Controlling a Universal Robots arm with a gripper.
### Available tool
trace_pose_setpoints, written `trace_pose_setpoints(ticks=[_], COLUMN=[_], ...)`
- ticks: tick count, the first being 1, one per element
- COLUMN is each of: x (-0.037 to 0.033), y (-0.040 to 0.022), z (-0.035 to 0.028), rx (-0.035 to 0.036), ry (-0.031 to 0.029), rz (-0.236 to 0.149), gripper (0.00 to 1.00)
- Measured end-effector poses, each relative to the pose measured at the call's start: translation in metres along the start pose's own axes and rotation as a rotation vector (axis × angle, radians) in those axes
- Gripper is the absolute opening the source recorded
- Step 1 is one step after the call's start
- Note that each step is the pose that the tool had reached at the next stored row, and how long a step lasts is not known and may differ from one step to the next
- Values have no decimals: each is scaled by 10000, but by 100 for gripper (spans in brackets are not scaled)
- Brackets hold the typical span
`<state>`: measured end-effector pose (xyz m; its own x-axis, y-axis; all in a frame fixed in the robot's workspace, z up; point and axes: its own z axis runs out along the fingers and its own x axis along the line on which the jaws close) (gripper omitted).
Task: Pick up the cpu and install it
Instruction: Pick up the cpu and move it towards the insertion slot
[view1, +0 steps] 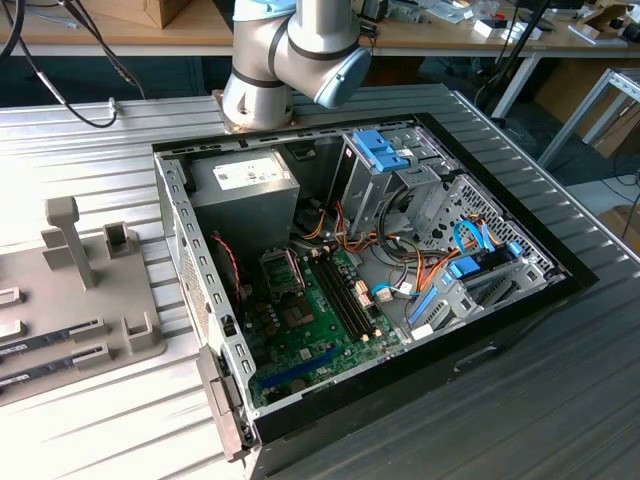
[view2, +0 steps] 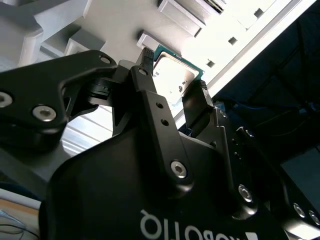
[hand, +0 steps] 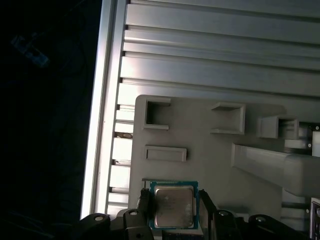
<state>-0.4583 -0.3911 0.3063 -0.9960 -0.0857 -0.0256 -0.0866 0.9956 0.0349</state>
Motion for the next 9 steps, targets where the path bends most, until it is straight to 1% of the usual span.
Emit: trace_pose_setpoints(ticks=[9], x=[-1], y=[1], z=[-30], rx=[0], ry=[0], rz=[0], gripper=[47])
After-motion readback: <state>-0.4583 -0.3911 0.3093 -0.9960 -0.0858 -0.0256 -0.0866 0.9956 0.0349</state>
